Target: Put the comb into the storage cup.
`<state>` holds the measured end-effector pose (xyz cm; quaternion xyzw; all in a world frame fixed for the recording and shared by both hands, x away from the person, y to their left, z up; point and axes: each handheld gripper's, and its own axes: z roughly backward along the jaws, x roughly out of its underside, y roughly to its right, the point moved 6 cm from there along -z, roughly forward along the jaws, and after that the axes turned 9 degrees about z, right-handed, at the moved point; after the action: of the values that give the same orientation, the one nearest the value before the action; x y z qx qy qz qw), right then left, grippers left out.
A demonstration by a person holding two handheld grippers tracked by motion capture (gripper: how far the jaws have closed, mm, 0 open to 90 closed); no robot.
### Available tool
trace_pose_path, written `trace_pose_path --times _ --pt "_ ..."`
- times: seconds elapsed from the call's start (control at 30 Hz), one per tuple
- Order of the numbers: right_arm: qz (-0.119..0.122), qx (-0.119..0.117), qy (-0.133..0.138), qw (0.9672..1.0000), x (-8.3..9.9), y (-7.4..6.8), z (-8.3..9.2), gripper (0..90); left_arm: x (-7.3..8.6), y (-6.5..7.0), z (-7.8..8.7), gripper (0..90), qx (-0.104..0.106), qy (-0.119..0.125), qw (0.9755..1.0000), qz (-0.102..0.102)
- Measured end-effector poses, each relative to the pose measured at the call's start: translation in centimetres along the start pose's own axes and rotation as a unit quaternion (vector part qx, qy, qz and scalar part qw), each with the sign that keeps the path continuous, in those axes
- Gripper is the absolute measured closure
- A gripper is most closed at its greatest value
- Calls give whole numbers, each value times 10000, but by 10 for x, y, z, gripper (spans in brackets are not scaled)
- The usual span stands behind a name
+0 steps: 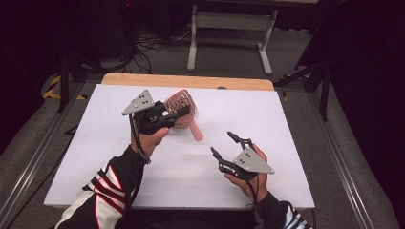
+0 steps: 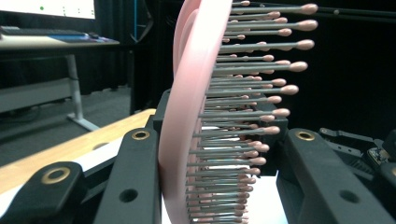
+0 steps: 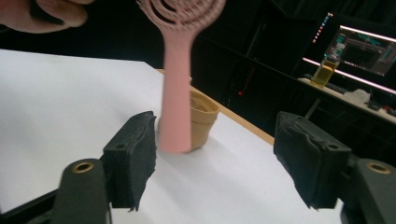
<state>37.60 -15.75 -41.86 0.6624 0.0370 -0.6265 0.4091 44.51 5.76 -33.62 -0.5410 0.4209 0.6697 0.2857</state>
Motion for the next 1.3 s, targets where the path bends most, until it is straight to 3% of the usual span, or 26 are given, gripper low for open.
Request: trace_pose_path --times 0.03,0.2,0.27,0.7,0.73,1.07,1.3 --pt "-122 0 -69 9999 6 6 5 276 -5 -1 3 632 -32 22 10000 -35" --pt "21 151 -178 9997 17 14 12 247 -16 -4 9 632 -81 50 9999 -122" --pt "-82 246 -320 9992 27 21 14 206 -22 -6 10 632 -136 104 9998 -144" --pt "-239 299 -442 9983 37 28 18 172 -46 -26 8 632 -480 87 9982 -347" --pt "-244 276 -443 9983 37 27 17 172 -48 -31 4 632 -619 70 9972 -422" --pt "-240 177 -469 9985 39 24 15 172 -44 -56 -17 632 -1044 -114 9937 -394" --pt "-348 91 -434 9984 38 22 13 168 -28 -79 -31 632 -1303 -252 9911 -74"
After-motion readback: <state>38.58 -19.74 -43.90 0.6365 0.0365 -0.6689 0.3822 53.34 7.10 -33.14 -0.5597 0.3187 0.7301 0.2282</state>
